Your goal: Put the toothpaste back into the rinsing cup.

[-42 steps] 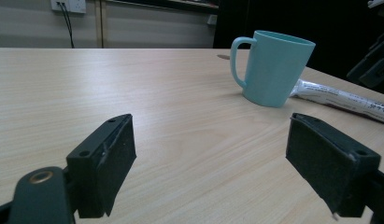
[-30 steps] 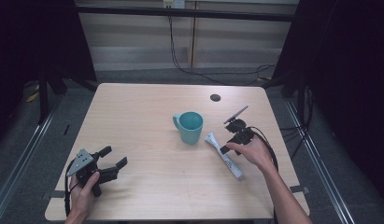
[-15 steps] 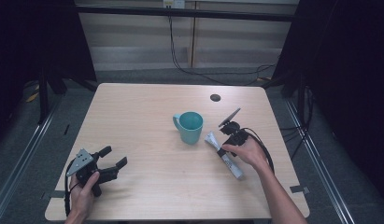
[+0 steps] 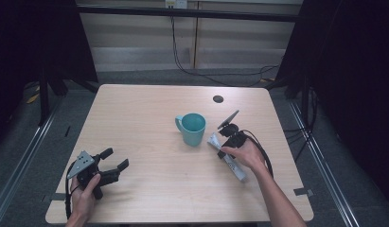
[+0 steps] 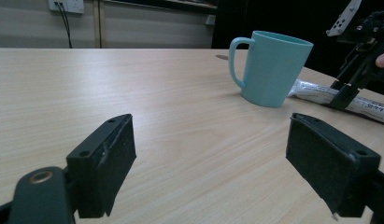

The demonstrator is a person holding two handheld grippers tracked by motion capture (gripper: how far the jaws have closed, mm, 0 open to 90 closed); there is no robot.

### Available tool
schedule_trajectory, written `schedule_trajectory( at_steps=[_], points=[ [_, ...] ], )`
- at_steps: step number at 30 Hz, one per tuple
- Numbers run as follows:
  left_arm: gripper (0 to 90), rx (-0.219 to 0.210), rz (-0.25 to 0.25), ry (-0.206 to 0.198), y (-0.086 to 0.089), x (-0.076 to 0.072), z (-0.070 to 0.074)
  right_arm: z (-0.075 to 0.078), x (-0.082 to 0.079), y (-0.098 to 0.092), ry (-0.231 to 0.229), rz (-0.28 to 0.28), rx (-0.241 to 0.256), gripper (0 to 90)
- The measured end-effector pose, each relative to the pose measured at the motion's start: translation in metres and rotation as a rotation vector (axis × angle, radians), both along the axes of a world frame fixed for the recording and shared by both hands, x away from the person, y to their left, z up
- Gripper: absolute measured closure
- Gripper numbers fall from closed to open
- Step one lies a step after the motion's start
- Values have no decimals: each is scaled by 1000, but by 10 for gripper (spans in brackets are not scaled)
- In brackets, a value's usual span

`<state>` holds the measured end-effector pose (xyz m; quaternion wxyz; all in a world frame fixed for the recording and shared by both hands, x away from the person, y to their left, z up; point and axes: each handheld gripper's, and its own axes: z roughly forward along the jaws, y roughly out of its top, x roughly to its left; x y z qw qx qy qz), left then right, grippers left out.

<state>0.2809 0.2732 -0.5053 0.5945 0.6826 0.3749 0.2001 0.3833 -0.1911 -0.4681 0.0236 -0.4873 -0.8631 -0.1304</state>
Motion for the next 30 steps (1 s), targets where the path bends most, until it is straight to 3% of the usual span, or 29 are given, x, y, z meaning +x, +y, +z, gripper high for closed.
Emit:
schedule_trajectory(
  at_steps=[2, 6, 18, 25, 30],
  points=[
    [157, -1, -1, 0, 0, 0, 0, 0, 0, 1, -1, -3, -7, 615],
    [157, 4, 5, -3, 0, 0, 0, -2, -1, 1, -15, -6, -35, 732],
    [157, 1, 0, 0, 0, 0, 0, -1, 1, -4, 22, -27, -18, 759],
    [157, -3, 3, 1, 0, 0, 0, -1, -1, -8, 15, -37, -9, 764],
    [157, -4, 3, 4, 0, 0, 0, 5, -2, -12, 23, -34, 25, 766]
  ],
)
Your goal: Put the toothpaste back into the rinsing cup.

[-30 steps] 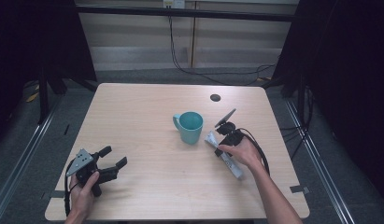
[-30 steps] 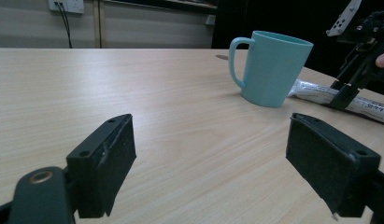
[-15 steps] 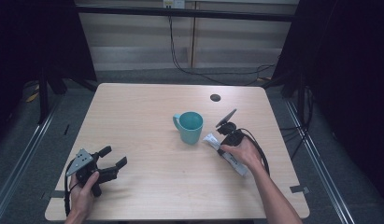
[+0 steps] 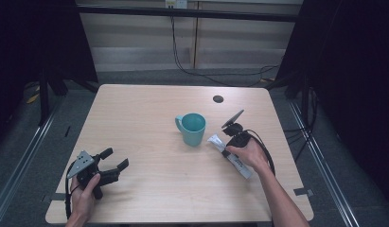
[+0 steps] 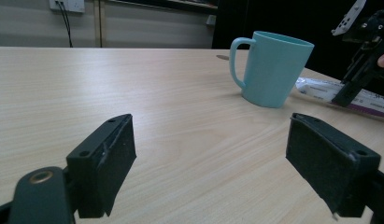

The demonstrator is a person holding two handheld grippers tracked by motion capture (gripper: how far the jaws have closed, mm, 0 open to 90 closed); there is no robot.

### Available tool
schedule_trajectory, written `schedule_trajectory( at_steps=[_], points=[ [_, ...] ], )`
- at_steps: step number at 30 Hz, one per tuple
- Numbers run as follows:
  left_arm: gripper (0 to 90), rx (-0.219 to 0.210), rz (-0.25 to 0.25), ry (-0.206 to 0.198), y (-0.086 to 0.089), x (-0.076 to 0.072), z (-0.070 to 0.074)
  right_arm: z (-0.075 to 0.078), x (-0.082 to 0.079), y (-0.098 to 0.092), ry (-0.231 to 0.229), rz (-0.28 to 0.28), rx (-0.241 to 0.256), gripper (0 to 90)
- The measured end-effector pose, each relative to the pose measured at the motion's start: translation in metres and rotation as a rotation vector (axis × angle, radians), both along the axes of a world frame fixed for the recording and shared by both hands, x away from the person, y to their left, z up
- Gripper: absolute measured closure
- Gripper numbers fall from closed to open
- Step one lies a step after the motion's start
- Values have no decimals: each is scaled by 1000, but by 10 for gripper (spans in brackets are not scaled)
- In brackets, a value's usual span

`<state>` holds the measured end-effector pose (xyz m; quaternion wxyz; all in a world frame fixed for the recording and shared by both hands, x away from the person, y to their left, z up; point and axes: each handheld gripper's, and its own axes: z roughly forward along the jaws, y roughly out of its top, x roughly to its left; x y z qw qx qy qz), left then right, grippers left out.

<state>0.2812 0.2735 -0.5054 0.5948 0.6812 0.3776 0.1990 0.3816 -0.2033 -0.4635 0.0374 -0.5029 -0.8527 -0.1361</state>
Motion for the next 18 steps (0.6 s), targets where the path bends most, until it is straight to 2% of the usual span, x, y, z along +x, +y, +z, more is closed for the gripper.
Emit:
schedule_trajectory(
  at_steps=[8, 11, 18],
  points=[
    [157, 3, -4, -4, 0, 0, 0, 9, -1, -4, -30, -23, 13, 767],
    [157, 2, -3, -3, 0, 0, 0, 14, -2, -7, -41, -34, 45, 767],
    [157, 5, -3, -4, 0, 0, 0, 27, -6, -12, -103, -55, 80, 771]
  ],
)
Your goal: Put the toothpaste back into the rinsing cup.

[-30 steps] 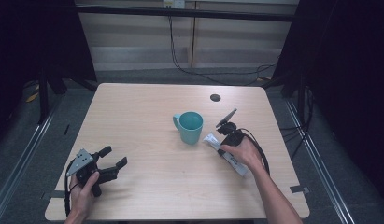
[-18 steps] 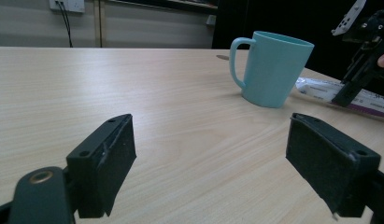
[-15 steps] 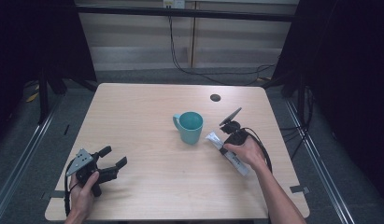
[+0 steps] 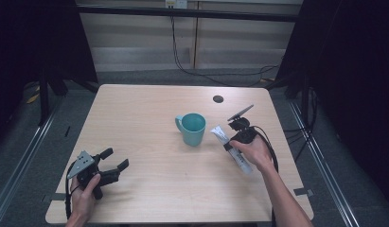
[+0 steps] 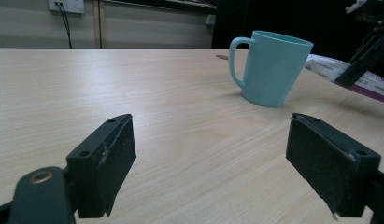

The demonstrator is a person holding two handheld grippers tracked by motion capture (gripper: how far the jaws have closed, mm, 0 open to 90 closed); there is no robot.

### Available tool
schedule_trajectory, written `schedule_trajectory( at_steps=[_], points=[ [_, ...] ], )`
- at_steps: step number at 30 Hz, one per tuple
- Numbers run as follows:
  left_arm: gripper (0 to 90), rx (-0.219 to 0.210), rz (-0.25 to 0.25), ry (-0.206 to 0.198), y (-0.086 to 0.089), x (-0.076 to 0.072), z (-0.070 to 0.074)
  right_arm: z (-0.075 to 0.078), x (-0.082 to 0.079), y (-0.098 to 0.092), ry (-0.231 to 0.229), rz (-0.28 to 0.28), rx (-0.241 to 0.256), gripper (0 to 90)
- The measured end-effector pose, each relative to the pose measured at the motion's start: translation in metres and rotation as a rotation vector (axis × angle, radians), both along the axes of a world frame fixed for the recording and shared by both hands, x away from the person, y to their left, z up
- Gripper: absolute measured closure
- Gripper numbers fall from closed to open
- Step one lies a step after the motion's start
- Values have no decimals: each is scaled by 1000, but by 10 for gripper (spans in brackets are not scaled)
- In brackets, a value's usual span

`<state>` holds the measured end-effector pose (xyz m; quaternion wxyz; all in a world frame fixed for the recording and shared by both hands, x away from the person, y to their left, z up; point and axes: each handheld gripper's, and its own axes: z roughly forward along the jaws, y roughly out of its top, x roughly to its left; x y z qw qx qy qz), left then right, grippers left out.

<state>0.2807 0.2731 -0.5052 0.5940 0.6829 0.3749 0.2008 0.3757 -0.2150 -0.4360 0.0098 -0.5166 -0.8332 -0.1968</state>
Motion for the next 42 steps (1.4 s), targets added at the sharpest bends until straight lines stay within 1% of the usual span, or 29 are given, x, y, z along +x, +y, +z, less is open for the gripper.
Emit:
schedule_trajectory(
  at_steps=[3, 4, 8, 9, 11, 12, 14, 17, 18, 19, 20, 22, 23, 24, 25, 26, 27, 29, 32, 35, 37, 38, 39, 40, 41, 42],
  points=[
    [157, -1, 0, 1, 0, 0, 0, 3, -2, 0, -16, -1, 10, 773],
    [157, -2, 0, 1, 0, 0, 0, 4, -3, 0, -17, -9, 13, 773],
    [157, -2, -1, 1, 0, 0, 0, 7, -3, -2, -46, -11, 23, 774],
    [157, -2, -1, 1, 0, 0, 0, 8, -4, -2, -57, -20, 26, 774],
    [157, -4, 2, 2, 0, 0, 0, 10, -5, -3, -54, -24, 37, 774],
    [157, -2, -1, 2, 0, 0, 0, 13, -6, -4, -83, -39, 37, 774],
    [157, -4, 3, 2, 0, 0, 0, 14, -6, -5, -90, -43, 45, 774],
    [157, -2, -1, 1, 0, 0, 0, 19, -8, -7, -134, -60, 62, 774],
    [157, -4, 2, 1, 0, 0, 0, 21, -9, -8, -156, -66, 69, 774],
    [157, -4, 2, 2, 0, 0, 0, 23, -9, -9, -168, -64, 85, 774],
    [157, -5, 2, 2, 0, 0, 0, 25, -10, -10, -184, -74, 102, 774],
    [157, -3, 2, 4, 0, 0, 0, 29, -11, -11, -211, -78, 110, 774],
    [157, -3, 2, 4, 0, 0, 0, 30, -12, -12, -238, -78, 115, 774],
    [157, -5, 2, 4, 0, 0, 0, 32, -13, -12, -238, -77, 117, 774],
    [157, -4, 2, 4, 0, 0, 0, 33, -14, -12, -250, -77, 117, 774],
    [157, -2, 2, 2, 1, 0, 0, 36, -16, -12, -288, -93, 113, 774],
    [157, -3, 2, 3, 1, 0, 0, 38, -16, -13, -292, -94, 136, 774],
    [157, -6, 2, 1, 0, 0, 0, 41, -19, -15, -329, -114, 155, 774],
    [157, 2, 0, -2, -1, 0, 0, 44, -21, -17, -368, -125, 190, 774],
    [157, -3, -1, 0, 0, 0, 0, 48, -24, -17, -431, -117, 211, 775],
    [157, 2, 3, -3, 0, 0, 0, 50, -27, -17, -480, -137, 212, 775],
    [157, 2, 2, -3, 0, 0, 0, 50, -27, -19, -489, -143, 238, 775],
    [157, 9, 3, -7, 0, 0, 0, 51, -28, -19, -506, -148, 240, 775],
    [157, 1, 1, -2, 0, 0, 0, 51, -29, -19, -515, -147, 234, 776],
    [157, 7, 2, -2, 0, 0, 0, 52, -30, -18, -534, -149, 237, 776],
    [157, -2, -1, 0, 0, 0, 0, 52, -30, -18, -539, -149, 242, 776]
  ],
)
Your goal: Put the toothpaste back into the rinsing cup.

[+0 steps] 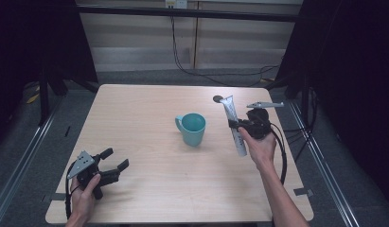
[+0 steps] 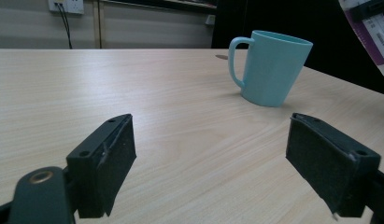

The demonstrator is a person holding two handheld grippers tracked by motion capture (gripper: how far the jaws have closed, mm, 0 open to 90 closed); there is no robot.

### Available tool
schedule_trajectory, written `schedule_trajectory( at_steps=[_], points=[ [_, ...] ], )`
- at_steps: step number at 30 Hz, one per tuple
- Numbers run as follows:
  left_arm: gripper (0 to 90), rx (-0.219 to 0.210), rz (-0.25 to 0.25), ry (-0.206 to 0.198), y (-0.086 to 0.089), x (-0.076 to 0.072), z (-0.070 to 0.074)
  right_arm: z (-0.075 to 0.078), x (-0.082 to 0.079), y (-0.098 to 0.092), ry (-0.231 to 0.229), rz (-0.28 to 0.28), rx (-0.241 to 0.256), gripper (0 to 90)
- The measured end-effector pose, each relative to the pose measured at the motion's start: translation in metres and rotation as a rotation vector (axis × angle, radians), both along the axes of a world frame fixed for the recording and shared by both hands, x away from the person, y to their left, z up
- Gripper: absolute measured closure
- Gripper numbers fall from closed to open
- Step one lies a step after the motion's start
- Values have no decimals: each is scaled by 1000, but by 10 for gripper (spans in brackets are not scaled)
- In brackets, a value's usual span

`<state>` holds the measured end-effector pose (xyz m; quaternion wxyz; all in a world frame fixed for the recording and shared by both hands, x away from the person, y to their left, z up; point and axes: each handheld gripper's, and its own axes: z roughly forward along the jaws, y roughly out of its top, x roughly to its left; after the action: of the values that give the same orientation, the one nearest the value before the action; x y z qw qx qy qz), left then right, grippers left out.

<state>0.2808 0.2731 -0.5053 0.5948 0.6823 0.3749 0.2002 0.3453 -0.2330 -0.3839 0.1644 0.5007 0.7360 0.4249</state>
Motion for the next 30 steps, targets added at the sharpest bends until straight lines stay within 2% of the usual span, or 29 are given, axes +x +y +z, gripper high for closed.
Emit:
schedule_trajectory(
  at_steps=[8, 12, 16, 22, 27, 30],
  points=[
    [157, 3, 1, -1, 0, 0, 0, 3, -4, 2, -86, 22, 30, 775],
    [157, 5, 2, -3, 0, 0, 0, 3, -5, 4, -114, 28, 46, 775],
    [157, 5, 2, -3, 0, 0, 0, 4, -6, 4, -156, 32, 82, 774],
    [157, 5, 2, -3, 0, 0, 0, 6, -6, 9, -178, 51, 108, 774],
    [157, 2, 1, -2, 0, 0, 0, 7, -6, 13, -224, 67, 135, 774],
    [157, 1, 3, -2, 0, 0, 0, 9, -5, 15, -237, 82, 139, 774]
  ],
)
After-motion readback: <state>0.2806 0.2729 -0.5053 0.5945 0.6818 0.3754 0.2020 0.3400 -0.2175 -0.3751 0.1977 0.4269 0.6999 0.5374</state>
